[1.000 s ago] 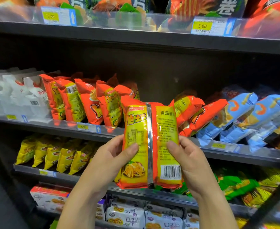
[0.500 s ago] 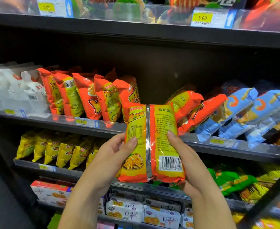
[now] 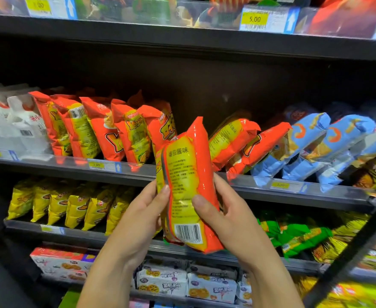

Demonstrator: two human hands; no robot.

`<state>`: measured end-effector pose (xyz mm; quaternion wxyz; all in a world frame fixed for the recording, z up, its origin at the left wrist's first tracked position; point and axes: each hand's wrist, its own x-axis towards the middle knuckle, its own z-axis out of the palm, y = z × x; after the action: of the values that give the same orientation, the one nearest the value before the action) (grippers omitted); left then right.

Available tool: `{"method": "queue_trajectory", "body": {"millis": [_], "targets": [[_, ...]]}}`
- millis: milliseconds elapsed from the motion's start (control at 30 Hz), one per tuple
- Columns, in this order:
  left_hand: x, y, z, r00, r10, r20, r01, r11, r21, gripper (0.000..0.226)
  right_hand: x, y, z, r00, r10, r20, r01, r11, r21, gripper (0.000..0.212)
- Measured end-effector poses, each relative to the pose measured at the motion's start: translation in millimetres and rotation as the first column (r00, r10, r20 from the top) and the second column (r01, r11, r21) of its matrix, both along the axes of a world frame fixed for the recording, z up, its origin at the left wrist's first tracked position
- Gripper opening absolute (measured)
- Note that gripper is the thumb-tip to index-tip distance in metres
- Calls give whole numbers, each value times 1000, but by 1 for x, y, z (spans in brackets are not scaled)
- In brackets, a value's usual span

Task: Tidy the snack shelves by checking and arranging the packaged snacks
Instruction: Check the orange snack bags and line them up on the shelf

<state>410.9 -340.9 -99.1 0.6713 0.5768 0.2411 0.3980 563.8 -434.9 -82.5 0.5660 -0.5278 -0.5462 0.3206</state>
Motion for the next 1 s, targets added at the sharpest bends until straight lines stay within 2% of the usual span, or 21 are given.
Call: {"method": "queue_trajectory", "body": {"millis": [133,233,333,467,500,567,600,767,833,900,933,1000], "targets": [[3,-3,1,1000,21,3,-21,1000,-6,39,4,1,-4,999,-44,30,44,999,2,57],[6,-2,0,996,86,18,-86,996,-3,50,10,1,-7,988,-130,78,132,991,-12,62],[6,-1,4,993,115,15,-115,993,29,64,17,0,-7,989,-145,-1,145,989,-24,49],[-1,6,4,999,45,30,-44,999,-32,92,26,1,-1,992,-80,-99,78,997,-24,48],[-3,8,4,1000,9,21,-8,999,-36,82,28,2,1,993,-42,-111,39,999,-26,48],[-3,11,7,1000,-16,22,17,1000,-12,46,32,5,5,995,17,-95,-20,999,-34,49],[-2,11,10,1000,4,31,-3,1000,-11,40,34,8,8,997,31,-70,-34,999,-37,48],[2,18,32,991,116,73,-118,993,16,46,48,25,31,988,31,152,-23,998,-56,45],[5,21,43,981,182,72,-186,981,57,47,58,32,43,961,-6,277,24,998,-61,51],[11,27,54,960,267,78,-274,957,97,46,69,35,58,869,-118,481,140,990,-11,60],[14,31,58,944,320,77,-327,938,115,45,75,37,66,772,-185,608,192,980,55,62],[23,43,66,895,438,86,-446,880,164,46,90,46,78,451,-319,834,213,946,246,67]]}}
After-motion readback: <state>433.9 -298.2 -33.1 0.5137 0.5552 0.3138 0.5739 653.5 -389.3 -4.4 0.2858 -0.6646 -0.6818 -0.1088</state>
